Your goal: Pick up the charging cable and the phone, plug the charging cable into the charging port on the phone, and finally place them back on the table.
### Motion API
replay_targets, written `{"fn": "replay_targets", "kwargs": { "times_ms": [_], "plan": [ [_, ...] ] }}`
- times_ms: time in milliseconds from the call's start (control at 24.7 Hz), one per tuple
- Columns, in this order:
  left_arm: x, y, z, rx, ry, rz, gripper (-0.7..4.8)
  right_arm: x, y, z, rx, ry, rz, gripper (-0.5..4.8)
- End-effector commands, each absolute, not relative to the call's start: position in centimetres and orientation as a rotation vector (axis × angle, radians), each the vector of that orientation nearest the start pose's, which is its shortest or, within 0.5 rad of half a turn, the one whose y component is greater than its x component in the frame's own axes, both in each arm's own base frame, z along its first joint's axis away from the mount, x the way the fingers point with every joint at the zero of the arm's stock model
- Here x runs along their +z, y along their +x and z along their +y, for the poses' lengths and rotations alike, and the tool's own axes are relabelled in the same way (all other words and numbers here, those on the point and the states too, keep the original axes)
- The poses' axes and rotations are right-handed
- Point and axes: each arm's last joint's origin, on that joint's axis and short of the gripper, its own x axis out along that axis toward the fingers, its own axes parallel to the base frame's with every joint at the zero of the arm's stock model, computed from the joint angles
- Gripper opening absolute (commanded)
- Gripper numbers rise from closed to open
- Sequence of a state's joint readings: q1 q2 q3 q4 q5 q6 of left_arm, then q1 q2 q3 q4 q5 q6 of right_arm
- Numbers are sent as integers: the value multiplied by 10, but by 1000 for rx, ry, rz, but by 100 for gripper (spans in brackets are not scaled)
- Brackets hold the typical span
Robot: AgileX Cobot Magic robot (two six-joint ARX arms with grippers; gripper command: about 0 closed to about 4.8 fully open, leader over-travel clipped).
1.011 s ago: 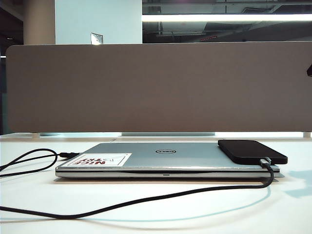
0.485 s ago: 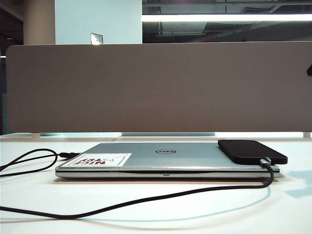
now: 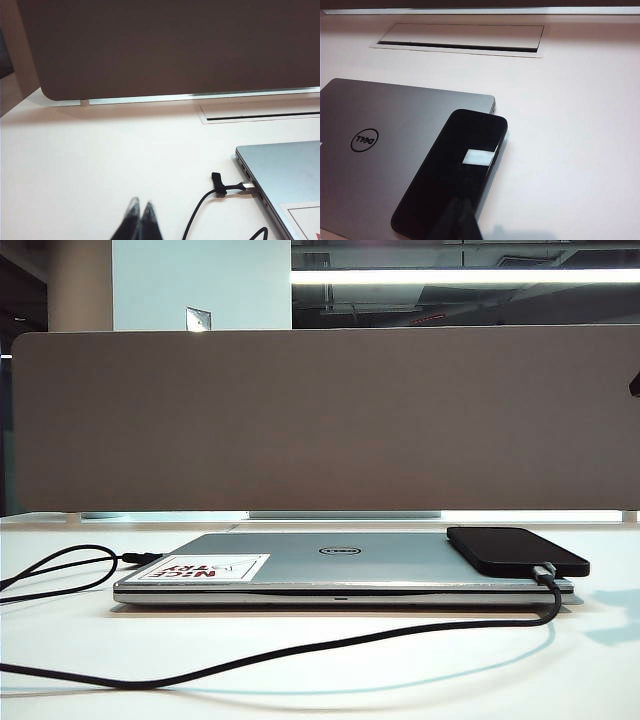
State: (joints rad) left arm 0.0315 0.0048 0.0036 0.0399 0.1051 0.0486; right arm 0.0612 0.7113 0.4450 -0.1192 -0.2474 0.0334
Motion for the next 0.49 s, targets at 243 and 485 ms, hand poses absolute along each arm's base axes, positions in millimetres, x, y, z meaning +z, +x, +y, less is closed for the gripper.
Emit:
{"fn": "replay_targets", "kwargs": {
  "times_ms": [243, 485],
  "plan": [
    [170, 97, 0, -76, 49, -54, -6, 237, 161, 17, 305, 67, 363, 3],
    [170, 97, 0, -76, 49, -54, -6, 238, 161, 17, 300, 65, 358, 3]
  ]
}}
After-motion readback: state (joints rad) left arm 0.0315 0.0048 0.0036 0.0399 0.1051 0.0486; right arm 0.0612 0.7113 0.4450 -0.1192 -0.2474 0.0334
